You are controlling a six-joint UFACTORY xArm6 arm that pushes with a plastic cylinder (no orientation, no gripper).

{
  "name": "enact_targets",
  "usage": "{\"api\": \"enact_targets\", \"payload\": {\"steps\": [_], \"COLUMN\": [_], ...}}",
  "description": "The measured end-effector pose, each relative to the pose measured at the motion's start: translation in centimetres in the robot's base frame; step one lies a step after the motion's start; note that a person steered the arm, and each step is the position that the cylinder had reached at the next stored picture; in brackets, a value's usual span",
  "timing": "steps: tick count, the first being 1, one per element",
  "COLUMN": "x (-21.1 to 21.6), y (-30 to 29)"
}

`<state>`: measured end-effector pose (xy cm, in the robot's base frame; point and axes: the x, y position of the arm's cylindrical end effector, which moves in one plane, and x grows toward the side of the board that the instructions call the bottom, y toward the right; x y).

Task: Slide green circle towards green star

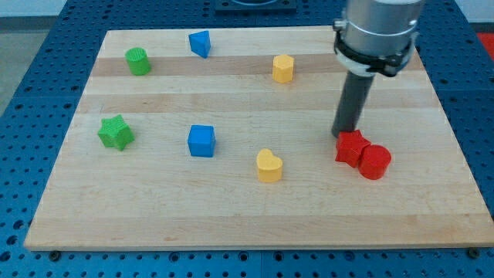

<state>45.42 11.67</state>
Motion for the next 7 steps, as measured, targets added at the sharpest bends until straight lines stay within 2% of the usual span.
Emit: {"api": "enact_targets", "payload": {"steps": [2, 6, 7], "x": [-1.1, -3.6, -6.1], "y": [-9.7, -11.9, -15.5]}}
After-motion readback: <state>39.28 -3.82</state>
